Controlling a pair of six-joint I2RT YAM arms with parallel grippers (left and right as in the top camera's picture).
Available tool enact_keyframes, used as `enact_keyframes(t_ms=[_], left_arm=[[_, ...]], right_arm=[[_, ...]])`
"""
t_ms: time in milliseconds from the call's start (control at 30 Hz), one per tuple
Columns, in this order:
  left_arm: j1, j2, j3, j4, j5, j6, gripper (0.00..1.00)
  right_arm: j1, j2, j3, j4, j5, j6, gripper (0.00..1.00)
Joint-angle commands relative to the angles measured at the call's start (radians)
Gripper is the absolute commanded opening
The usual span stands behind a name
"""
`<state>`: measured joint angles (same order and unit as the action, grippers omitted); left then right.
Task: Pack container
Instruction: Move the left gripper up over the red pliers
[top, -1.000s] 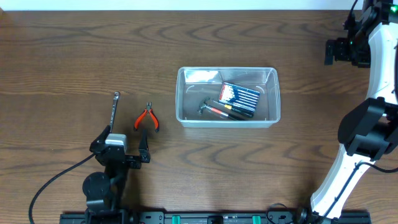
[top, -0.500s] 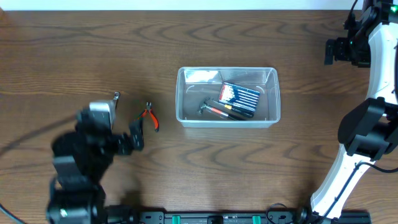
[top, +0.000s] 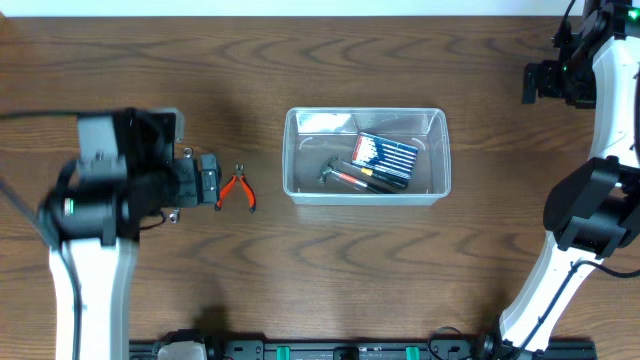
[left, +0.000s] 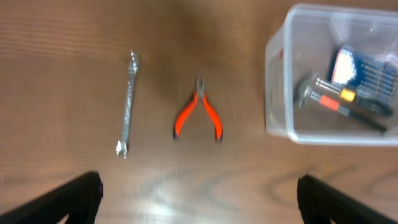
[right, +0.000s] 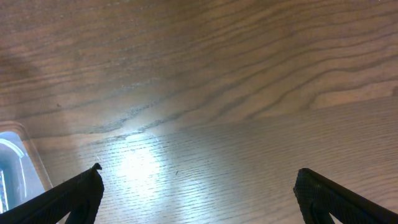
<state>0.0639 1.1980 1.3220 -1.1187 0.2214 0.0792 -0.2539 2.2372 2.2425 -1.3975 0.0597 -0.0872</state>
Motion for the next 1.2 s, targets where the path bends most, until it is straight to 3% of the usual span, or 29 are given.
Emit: enact_keyframes(t_ms=[0, 267, 533, 1000, 1167], left_arm=[[0.004, 0.101, 0.048, -0.033, 0.041, 0.013, 0.98], [0.005, 0.292, 0.027, -0.026, -0.061, 0.019, 0.98], [0.003, 0.465, 0.027, -0.014, -0.063, 0.234, 0.98], [0.003, 0.531, 0.028, 0.162, -0.077, 0.238, 0.98], [0.003, 0.531, 0.028, 0.155, -0.077, 0.240, 0.98]], right_arm=[[0.003, -0.024, -0.003, -0.001, -0.004, 0.012, 0.99], [0.003, -0.024, -0.003, -0.001, -0.004, 0.012, 0.99], [0.003, -0.024, -0.003, -0.001, -0.004, 0.012, 0.99], [0.003, -0.024, -0.003, -0.001, -0.004, 0.012, 0.99], [0.005, -0.024, -0.003, -0.001, -0.004, 0.012, 0.99]])
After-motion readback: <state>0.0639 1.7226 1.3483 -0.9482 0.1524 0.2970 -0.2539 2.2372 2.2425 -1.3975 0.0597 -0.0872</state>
